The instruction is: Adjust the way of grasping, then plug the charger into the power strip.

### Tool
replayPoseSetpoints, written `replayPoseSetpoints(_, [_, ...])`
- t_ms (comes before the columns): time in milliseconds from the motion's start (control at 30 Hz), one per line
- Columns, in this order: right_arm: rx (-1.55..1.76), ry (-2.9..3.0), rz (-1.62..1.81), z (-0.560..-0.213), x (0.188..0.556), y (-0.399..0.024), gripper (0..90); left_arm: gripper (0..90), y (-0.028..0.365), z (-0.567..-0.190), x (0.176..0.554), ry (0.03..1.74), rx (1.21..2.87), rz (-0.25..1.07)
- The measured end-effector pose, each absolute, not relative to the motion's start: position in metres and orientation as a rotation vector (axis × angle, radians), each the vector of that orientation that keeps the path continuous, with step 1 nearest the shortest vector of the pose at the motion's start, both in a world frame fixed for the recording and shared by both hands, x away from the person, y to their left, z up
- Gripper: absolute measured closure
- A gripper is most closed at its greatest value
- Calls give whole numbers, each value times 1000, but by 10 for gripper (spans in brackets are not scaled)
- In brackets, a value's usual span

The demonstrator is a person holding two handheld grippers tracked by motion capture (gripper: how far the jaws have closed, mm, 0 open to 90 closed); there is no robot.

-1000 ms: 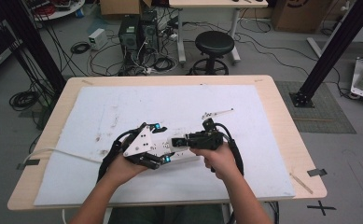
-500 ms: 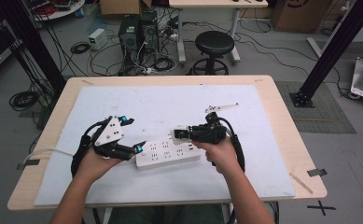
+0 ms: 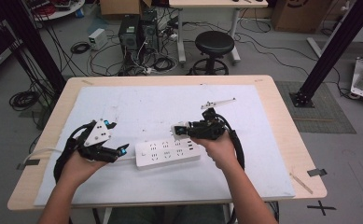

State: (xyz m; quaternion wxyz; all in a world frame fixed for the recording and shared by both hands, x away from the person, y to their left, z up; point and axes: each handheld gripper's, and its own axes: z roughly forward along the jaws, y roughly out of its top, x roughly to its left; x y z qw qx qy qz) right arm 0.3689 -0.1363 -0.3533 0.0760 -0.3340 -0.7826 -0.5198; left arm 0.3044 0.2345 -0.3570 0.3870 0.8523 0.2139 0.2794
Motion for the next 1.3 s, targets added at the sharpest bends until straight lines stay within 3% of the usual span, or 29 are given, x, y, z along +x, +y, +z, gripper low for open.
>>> replayPoseSetpoints(1067, [-981, -2369, -1540, -344, 368, -143, 635, 192, 235, -343, 312, 531, 2109, 696])
replayPoseSetpoints(1300, [-1299, -2557, -1348, -336, 368, -129, 635, 192, 237, -348, 308, 537, 2108, 698])
